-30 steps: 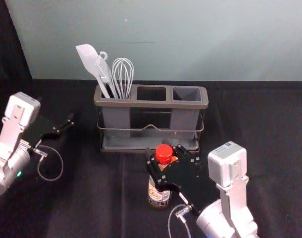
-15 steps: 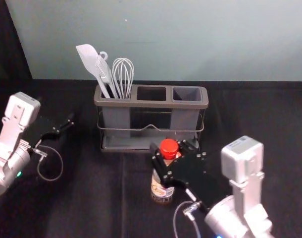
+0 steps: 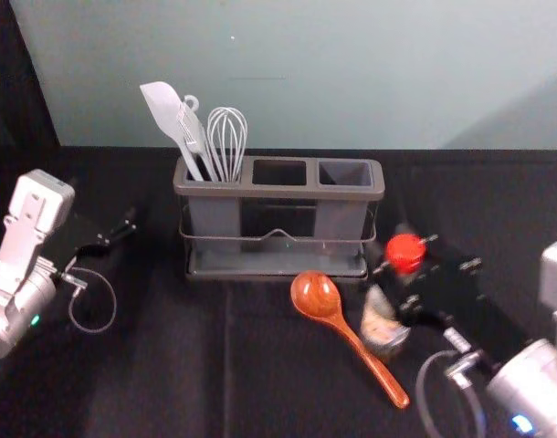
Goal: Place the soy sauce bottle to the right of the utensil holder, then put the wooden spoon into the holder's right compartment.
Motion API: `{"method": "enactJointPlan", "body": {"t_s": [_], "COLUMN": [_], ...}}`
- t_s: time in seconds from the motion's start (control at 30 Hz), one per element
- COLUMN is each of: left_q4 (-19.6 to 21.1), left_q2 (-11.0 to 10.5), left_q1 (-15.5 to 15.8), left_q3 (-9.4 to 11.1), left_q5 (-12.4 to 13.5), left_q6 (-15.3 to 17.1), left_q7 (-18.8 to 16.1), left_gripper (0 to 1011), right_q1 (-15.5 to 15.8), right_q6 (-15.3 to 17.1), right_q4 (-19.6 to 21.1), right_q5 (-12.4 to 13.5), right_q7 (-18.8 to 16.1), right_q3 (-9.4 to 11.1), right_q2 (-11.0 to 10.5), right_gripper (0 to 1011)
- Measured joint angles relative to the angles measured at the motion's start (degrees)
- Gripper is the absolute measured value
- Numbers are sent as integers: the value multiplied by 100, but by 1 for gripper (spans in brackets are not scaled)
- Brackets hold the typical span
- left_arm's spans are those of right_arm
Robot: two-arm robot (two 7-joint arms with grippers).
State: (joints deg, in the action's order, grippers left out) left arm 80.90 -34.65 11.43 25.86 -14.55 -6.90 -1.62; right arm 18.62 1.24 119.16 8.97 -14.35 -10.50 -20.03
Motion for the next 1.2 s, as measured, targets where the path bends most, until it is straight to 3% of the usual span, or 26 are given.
{"method": "enactJointPlan", "body": {"t_s": [0.1,0.13,0.2,0.37,0.63,0.83,1.1,1.2], "left_q4": [0,0,0,0,0,0,0,0], "left_q2": [0,0,0,0,0,0,0,0], "left_q1": [0,0,0,0,0,0,0,0], "left_q3": [0,0,0,0,0,0,0,0], "left_q5": [0,0,1,0,0,0,0,0], "left_q6": [0,0,0,0,0,0,0,0], "left_q7": [0,0,0,0,0,0,0,0], "left_gripper": [1000,1000,1000,1000,1000,1000,1000,1000], "right_q1": [6,6,-83,-461,-1157,-1883,-2337,-2501], "right_q6": [-262,-262,-420,-534,-686,-952,-1098,-1149], "right_q4": [-118,-118,-312,-781,-1540,-2377,-2968,-3225], "right_q5": [116,116,213,243,346,532,596,732], "right_q7": [-111,-111,-197,-343,-570,-752,-755,-745], "right_q3": [356,356,558,673,523,243,104,107], "right_q2": [-188,-188,-284,-436,-426,-231,-65,39], "right_gripper": [381,381,381,381,381,381,381,381]}}
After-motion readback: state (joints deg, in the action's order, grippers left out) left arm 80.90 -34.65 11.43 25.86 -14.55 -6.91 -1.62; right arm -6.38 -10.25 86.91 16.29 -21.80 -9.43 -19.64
